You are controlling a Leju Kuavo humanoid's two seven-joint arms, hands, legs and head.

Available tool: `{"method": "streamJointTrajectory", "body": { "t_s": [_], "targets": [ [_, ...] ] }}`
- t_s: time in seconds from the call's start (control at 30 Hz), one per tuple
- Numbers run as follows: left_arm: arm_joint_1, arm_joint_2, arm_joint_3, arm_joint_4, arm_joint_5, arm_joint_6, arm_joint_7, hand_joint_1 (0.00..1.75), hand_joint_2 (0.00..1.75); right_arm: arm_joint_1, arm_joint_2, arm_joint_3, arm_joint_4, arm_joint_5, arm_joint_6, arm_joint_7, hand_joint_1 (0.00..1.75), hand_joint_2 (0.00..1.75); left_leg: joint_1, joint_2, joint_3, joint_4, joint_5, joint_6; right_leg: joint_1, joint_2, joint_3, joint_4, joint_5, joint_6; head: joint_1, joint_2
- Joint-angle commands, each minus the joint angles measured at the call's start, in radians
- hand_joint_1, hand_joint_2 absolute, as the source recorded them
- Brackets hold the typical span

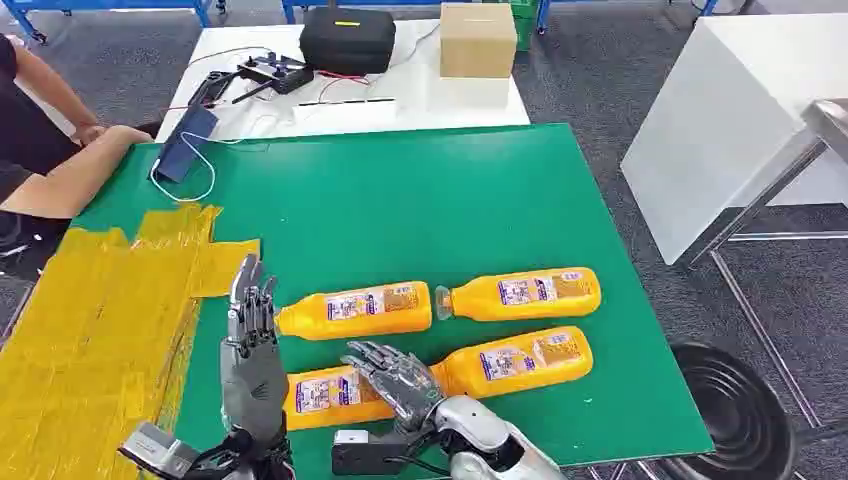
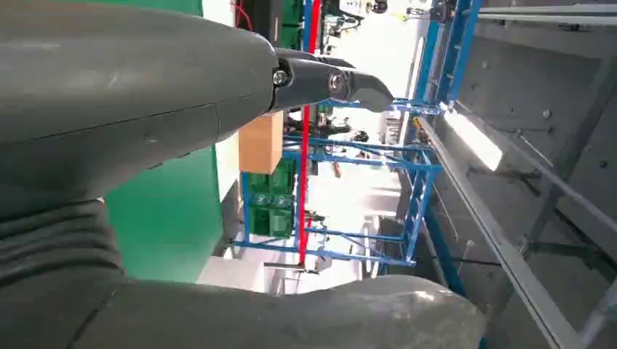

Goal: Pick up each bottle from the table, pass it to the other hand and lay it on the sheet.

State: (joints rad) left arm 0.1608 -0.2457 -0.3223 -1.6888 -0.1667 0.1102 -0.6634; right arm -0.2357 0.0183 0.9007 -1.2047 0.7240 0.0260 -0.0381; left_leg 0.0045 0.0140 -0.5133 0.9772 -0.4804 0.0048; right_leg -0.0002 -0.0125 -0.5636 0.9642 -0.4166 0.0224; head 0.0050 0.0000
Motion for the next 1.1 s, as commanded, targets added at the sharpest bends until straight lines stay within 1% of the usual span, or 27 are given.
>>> {"method": "streamJointTrajectory", "body": {
  "t_s": [0.03,0.07,0.1,0.13,0.17,0.27,0.3,0.33,0.47,0.53,0.7,0.77,0.8,0.87,0.9,0.93,1.0,1.07,1.1],
  "targets": [
    [-0.042,-0.004,0.019,0.076,0.001,-0.009,-0.035,0.00,0.00,-0.139,0.022,0.143,0.241,-0.020,0.062,0.027,0.00,1.75,0.000,0.001,0.002,-0.001,0.000,0.000,0.000,0.002,0.001,-0.001,0.001,0.000,0.000,0.000],
    [-0.046,-0.004,0.017,0.081,0.001,-0.008,-0.035,0.00,0.00,-0.151,0.024,0.158,0.266,-0.023,0.070,0.028,0.02,1.75,0.000,0.001,0.003,-0.001,0.000,0.000,0.000,0.003,0.002,-0.001,0.001,0.000,0.000,0.000],
    [-0.050,-0.003,0.014,0.084,0.001,-0.005,-0.035,0.00,0.00,-0.162,0.028,0.171,0.295,-0.032,0.079,0.027,0.24,1.75,0.000,0.000,0.003,-0.001,0.000,0.000,0.000,0.002,0.002,-0.001,0.001,0.000,0.000,0.000],
    [-0.053,-0.002,0.013,0.085,0.001,-0.004,-0.035,0.00,0.00,-0.169,0.031,0.179,0.308,-0.033,0.083,0.027,0.79,1.75,0.000,0.000,0.003,-0.002,0.000,0.000,0.000,0.001,0.003,-0.002,0.001,0.000,0.000,0.000],
    [-0.053,-0.002,0.014,0.086,0.004,-0.003,-0.035,0.00,0.00,-0.173,0.033,0.183,0.317,-0.033,0.081,0.027,1.45,1.75,0.000,0.000,0.003,-0.001,0.000,0.000,0.000,0.001,0.002,-0.001,0.000,0.000,0.000,0.000],
    [-0.053,-0.003,0.016,0.084,0.007,-0.001,-0.035,0.00,0.00,-0.177,0.037,0.186,0.324,-0.040,0.084,0.023,1.47,1.75,0.000,-0.001,0.004,-0.002,0.000,0.000,0.000,0.001,0.003,-0.002,0.001,0.000,0.000,0.000],
    [-0.052,-0.003,0.017,0.084,0.007,0.000,-0.035,0.00,0.00,-0.178,0.040,0.187,0.322,-0.041,0.084,0.023,1.64,1.75,0.000,0.000,0.005,-0.001,0.000,-0.001,0.000,0.001,0.003,-0.001,0.000,0.000,0.000,0.000],
    [-0.052,-0.005,0.019,0.082,0.012,0.003,-0.035,0.00,0.00,-0.182,0.041,0.189,0.323,-0.051,0.098,0.021,1.75,1.75,0.001,-0.001,0.005,-0.001,0.000,-0.001,0.000,0.001,0.004,-0.001,0.001,0.000,0.000,0.000],
    [-0.053,-0.005,0.024,0.075,0.026,0.038,-0.035,0.00,0.00,-0.197,0.039,0.217,0.340,-0.075,0.110,0.027,1.75,1.75,0.001,-0.002,0.005,-0.001,0.001,-0.001,0.001,0.000,0.004,-0.001,0.001,0.000,0.000,0.000],
    [-0.050,-0.017,0.043,0.068,0.031,0.073,-0.035,0.00,0.00,-0.194,0.036,0.219,0.348,-0.083,0.107,0.031,1.75,1.75,0.000,-0.001,0.007,-0.001,0.001,0.000,0.000,0.000,0.006,-0.001,0.001,0.000,0.000,0.000],
    [-0.049,-0.018,0.047,0.067,0.034,0.082,-0.035,0.00,0.00,-0.192,0.034,0.220,0.350,-0.085,0.106,0.031,1.75,1.75,0.001,-0.002,0.009,-0.002,0.001,-0.001,0.001,0.000,0.007,-0.002,0.001,0.000,0.000,0.000],
    [-0.039,-0.052,0.092,0.063,0.027,0.204,-0.035,0.00,0.00,-0.181,0.030,0.213,0.347,-0.096,0.092,0.045,1.75,1.75,0.001,-0.002,0.009,-0.002,0.001,-0.001,0.001,0.000,0.008,-0.002,0.001,0.000,0.000,0.000],
    [-0.033,-0.076,0.129,0.038,0.020,0.314,-0.035,0.00,0.00,-0.164,0.023,0.203,0.342,-0.102,0.074,0.055,1.75,1.75,0.000,-0.001,0.010,-0.001,0.001,0.000,0.000,0.000,0.009,-0.002,0.000,0.000,0.000,0.000],
    [-0.028,-0.066,0.162,-0.055,0.079,0.541,-0.035,0.00,0.00,-0.139,0.016,0.193,0.326,-0.115,0.040,0.065,1.75,1.75,0.001,-0.002,0.009,-0.001,0.001,-0.001,0.001,0.000,0.008,-0.002,0.001,0.000,0.000,0.000],
    [-0.021,-0.072,0.195,-0.098,0.076,0.588,-0.035,0.00,0.00,-0.134,0.018,0.189,0.322,-0.124,0.029,0.066,1.75,1.75,0.001,-0.002,0.010,-0.001,0.001,-0.001,0.001,-0.001,0.009,-0.002,0.000,0.000,0.000,0.000],
    [-0.010,-0.103,0.268,-0.141,0.070,0.588,-0.035,0.00,0.00,-0.126,0.025,0.180,0.317,-0.140,0.015,0.067,1.75,1.75,0.001,-0.002,0.009,0.000,0.001,-0.001,0.001,0.000,0.008,-0.001,0.001,0.000,0.000,0.000],
    [0.001,-0.103,0.333,-0.173,0.099,0.588,-0.035,0.00,0.00,-0.105,0.034,0.152,0.297,-0.167,-0.014,0.067,1.75,1.75,0.001,0.000,0.009,0.000,0.000,-0.001,0.001,0.002,0.007,-0.001,0.001,0.000,0.000,0.000],
    [0.004,-0.103,0.379,-0.186,0.091,0.588,-0.035,0.00,0.00,-0.086,0.037,0.129,0.269,-0.186,-0.039,0.062,1.75,1.75,0.001,-0.002,0.009,-0.001,0.000,-0.001,0.001,0.000,0.008,-0.001,0.000,0.000,0.000,0.000],
    [0.004,-0.103,0.379,-0.186,0.091,0.588,-0.035,0.00,0.00,-0.086,0.037,0.129,0.269,-0.186,-0.039,0.062,1.75,1.75,0.001,-0.001,0.011,-0.001,0.000,-0.001,0.001,0.001,0.009,-0.002,0.000,0.000,0.000,0.000]
  ]
}}
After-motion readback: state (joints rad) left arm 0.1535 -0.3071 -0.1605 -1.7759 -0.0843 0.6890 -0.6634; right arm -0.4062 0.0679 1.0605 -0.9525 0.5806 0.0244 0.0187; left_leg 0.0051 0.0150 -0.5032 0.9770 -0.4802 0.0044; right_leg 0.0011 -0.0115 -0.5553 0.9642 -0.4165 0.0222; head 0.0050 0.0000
